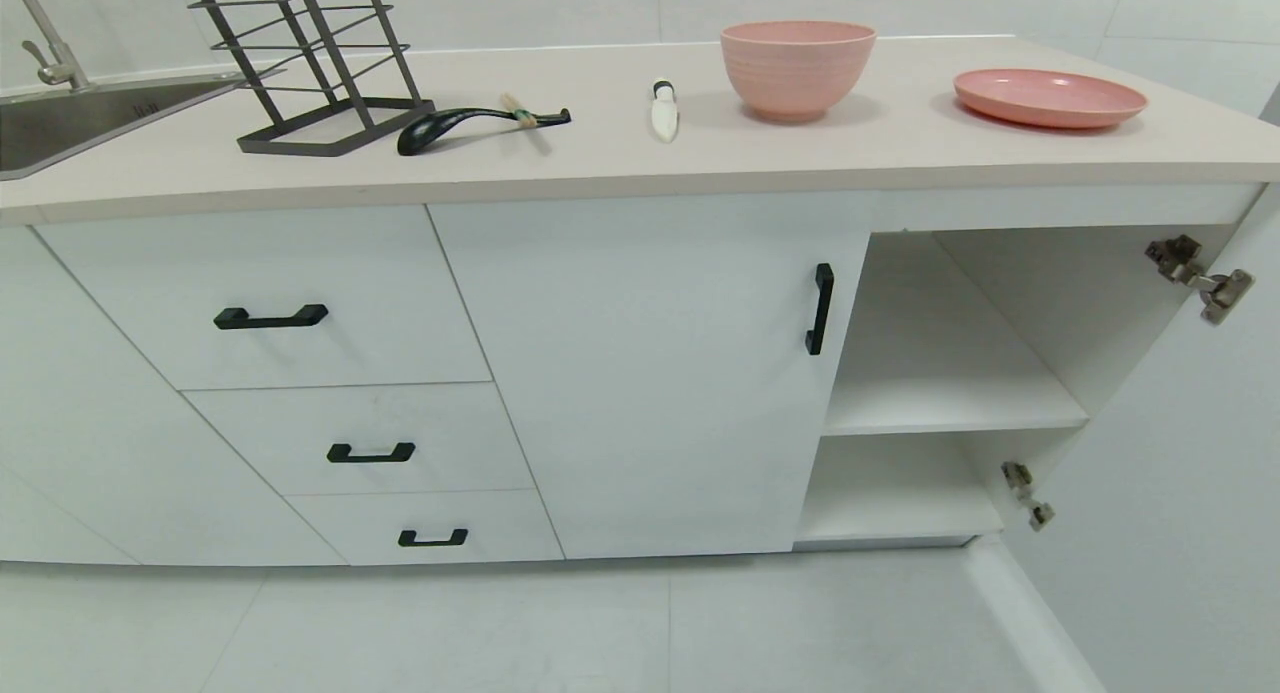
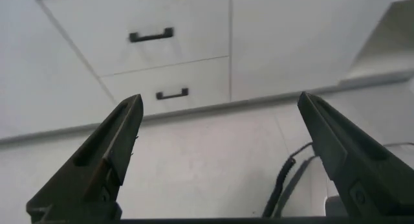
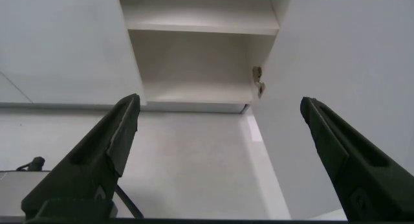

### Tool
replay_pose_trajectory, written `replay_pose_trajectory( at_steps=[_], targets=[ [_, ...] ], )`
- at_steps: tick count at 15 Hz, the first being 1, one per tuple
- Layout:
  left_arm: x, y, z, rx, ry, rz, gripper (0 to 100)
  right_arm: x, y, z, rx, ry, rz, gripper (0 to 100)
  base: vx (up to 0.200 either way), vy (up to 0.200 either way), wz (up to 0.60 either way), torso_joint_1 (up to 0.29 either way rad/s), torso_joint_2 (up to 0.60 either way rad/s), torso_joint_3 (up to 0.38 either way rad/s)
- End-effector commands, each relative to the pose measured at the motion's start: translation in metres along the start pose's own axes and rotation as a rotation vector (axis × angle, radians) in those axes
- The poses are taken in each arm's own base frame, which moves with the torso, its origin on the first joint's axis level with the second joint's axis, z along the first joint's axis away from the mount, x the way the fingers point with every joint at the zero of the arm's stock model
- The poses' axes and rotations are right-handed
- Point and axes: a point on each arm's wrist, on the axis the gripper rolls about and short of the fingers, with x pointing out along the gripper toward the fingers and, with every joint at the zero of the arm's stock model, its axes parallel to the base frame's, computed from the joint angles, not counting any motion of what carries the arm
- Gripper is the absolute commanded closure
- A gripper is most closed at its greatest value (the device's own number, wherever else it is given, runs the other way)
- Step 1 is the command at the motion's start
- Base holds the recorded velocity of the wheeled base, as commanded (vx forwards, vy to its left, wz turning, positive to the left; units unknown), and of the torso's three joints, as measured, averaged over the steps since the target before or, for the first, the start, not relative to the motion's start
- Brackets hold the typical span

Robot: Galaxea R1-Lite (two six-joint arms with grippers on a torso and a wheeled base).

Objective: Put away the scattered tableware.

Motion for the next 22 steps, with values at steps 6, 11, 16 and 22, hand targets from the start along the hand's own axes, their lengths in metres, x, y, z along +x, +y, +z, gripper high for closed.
replay_pose_trajectory(
  at_steps=[6, 11, 16, 22],
  targets=[
    [-0.0075, -0.0027, -0.0045, -0.093, -0.09, 0.113, 0, 0.0002, -0.0002, -0.0005, 0.017, 0.008, -0.006, 0, 0.0, 0.0, 0.0, 0.0, 0.0, 0.0],
    [-0.0076, -0.002, -0.0043, -0.136, -0.095, 0.145, 0, 0.0002, -0.0004, -0.0006, 0.03, 0.01, -0.015, 0, 0.0, 0.0, -0.24, 0.002, 0.0, 0.0],
    [-0.0076, -0.002, -0.0043, -0.127, -0.094, 0.146, 0, 0.0002, -0.0005, -0.0007, 0.036, 0.01, -0.021, 0, 0.0, 0.0, -0.12, 0.0, 0.0, 0.0],
    [-0.0076, -0.002, -0.0041, -0.131, -0.096, 0.147, 0, 0.0002, -0.0005, -0.0007, 0.038, 0.01, -0.021, 0, 0.0, -0.133, 0.0, 0.002, 0.0, 0.003]
  ],
)
